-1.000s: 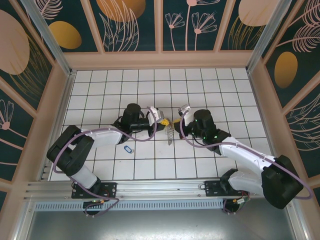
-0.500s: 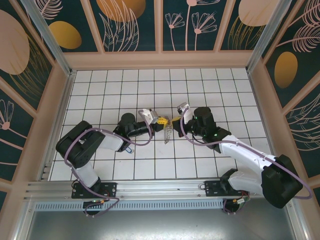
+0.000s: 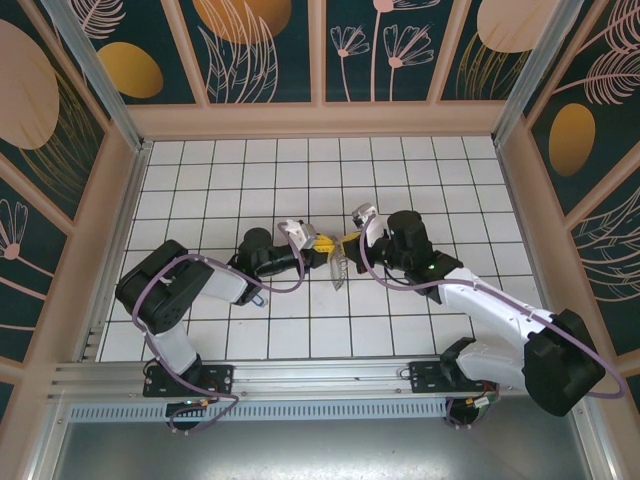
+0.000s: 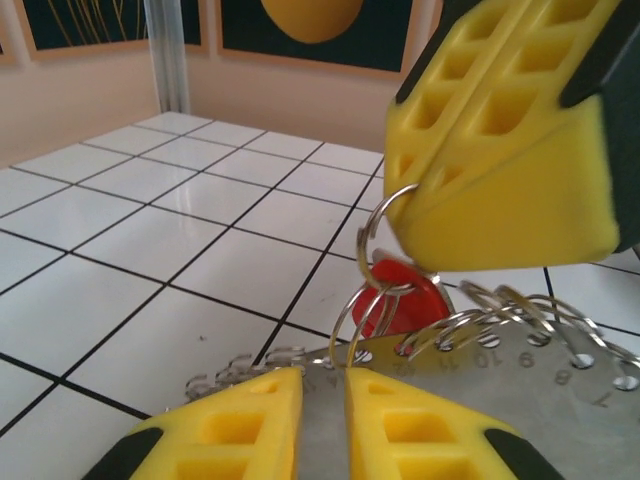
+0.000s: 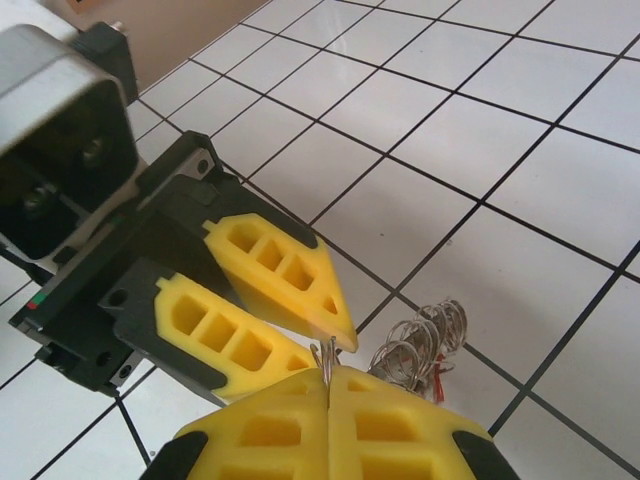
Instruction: Put the keys on the keyring
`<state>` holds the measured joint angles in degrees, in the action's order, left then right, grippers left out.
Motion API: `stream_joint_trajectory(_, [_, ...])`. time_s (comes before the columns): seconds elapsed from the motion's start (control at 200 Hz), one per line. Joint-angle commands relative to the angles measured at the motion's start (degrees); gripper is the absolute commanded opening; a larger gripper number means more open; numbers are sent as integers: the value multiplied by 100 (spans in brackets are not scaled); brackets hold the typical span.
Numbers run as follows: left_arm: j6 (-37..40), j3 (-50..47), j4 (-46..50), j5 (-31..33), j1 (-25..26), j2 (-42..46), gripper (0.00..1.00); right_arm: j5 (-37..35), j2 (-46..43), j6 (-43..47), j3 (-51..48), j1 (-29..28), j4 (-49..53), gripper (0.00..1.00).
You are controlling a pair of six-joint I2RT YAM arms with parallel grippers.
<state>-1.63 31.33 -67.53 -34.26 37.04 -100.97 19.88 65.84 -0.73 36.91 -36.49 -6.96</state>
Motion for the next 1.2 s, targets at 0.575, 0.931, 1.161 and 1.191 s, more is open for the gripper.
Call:
stream_joint_trajectory(0.575, [1072,260,1926,-137,-32,1001,34,7,0,181,292,-53,-72,0])
stream_joint_trajectory(0.931, [979,626,2371,-422,-32,1057,37,18,-7,186,291,-59,-107,0])
stream_joint_trajectory(1.161, [942,874,2565,-417,-30,938,36,34,12,179,282,-58,-137,0])
stream_joint_trajectory(1.191, [989,883,2634,-415,-30,915,35,34,9,185,286,-53,-130,0])
